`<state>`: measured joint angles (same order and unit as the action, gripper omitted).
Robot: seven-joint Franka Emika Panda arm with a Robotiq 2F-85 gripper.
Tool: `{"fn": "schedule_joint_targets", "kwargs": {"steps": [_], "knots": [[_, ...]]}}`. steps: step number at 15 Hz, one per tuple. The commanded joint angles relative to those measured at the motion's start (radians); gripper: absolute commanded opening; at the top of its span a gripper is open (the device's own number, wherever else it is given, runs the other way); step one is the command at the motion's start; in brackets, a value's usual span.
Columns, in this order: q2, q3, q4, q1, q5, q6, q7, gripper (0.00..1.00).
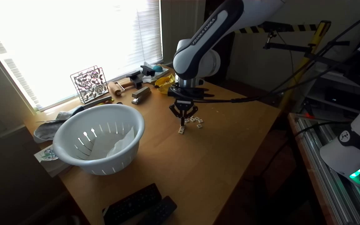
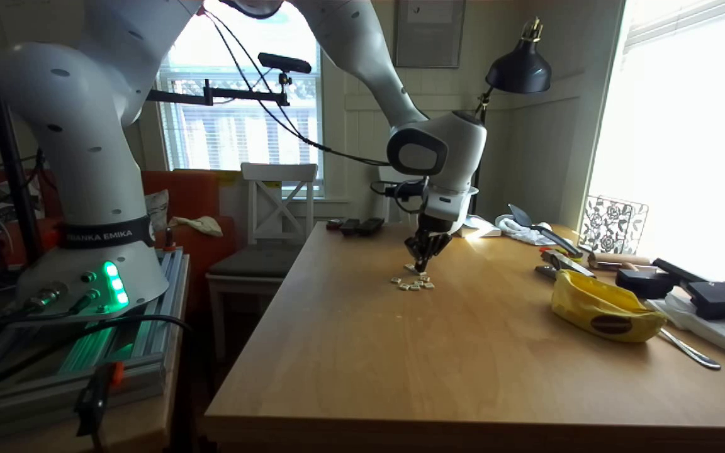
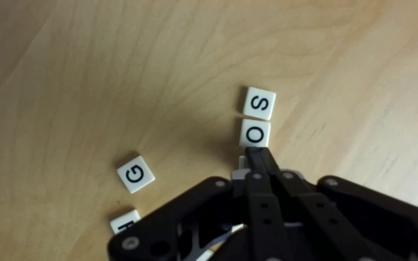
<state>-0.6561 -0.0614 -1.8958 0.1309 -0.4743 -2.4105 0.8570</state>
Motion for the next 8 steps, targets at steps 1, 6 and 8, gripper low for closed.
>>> {"fn": "schedule_joint_targets", "kwargs": {"steps": [1, 6, 8], "knots": [[-0.03, -0.001, 0.036, 0.004, -0.03, 0.031, 0.021, 0.0], [-0.032, -0.004, 0.043, 0.004, -0.025, 0.067, 0.034, 0.0], [-0.036, -0.004, 0.05, 0.005, -0.027, 0.072, 0.042, 0.0]]}}
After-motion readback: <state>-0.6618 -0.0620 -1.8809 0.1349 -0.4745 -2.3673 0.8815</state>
